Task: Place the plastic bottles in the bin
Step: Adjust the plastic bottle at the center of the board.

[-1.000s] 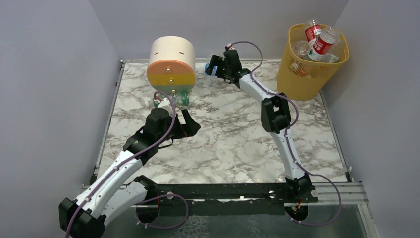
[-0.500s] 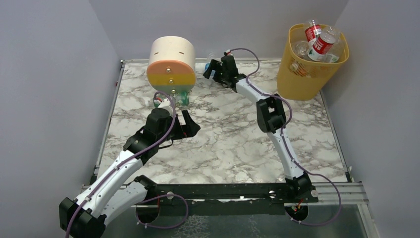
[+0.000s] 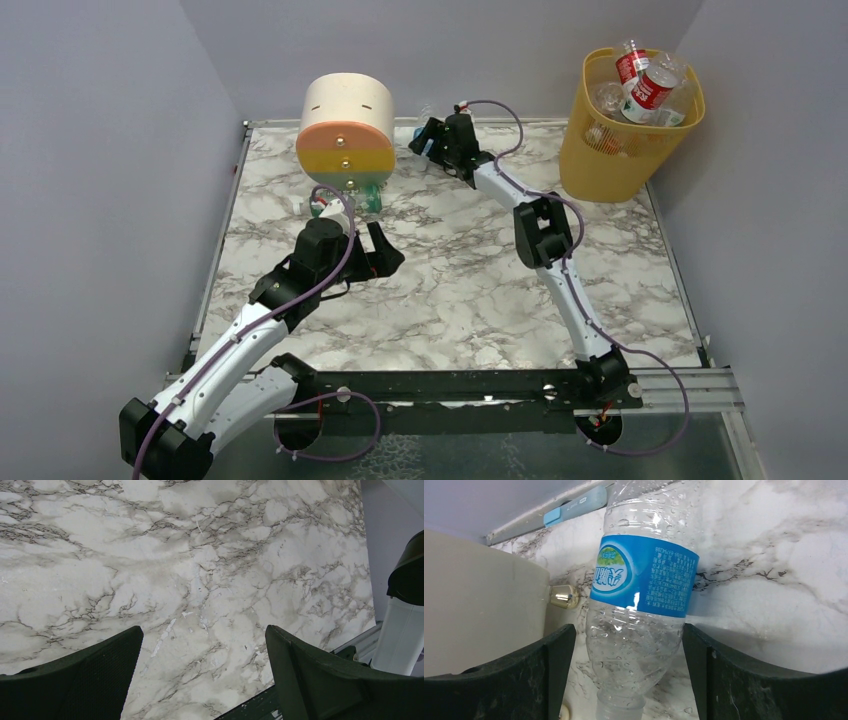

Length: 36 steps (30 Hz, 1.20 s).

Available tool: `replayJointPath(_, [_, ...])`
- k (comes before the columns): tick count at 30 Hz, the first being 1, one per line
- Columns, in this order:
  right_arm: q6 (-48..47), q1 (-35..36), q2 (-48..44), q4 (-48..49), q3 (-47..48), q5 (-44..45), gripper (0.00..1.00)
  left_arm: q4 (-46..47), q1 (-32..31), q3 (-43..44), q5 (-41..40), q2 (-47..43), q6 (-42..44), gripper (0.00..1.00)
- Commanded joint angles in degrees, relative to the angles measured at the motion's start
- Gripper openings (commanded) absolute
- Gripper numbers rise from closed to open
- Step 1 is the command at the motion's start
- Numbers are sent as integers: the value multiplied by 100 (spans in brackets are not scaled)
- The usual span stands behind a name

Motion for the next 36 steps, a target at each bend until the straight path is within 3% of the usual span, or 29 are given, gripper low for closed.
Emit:
replayJointPath(1, [190,48,254,-58,-40,-3,74,43,38,154,-71,14,60,99])
replayJointPath(6, [227,42,37,144,-500,-43,61,46,38,162,-67,29,60,99])
replayJointPath(11, [133,46,-516,432,-1255,-131,58,56,37,154,-54,18,37,99])
replayJointPath(18, [-353,74,-2088,937,-3467,-217,56,133,38,49,-39,-38,21,99])
replayJointPath(27, [-914,219,-4827,1332,-6537,-467,56,601,38,-379,205,-184,-114,99])
replayJointPath(36, [-1107,598,-6252,972,-7838,-877,56,1237,38,-724,552,14,-256,99])
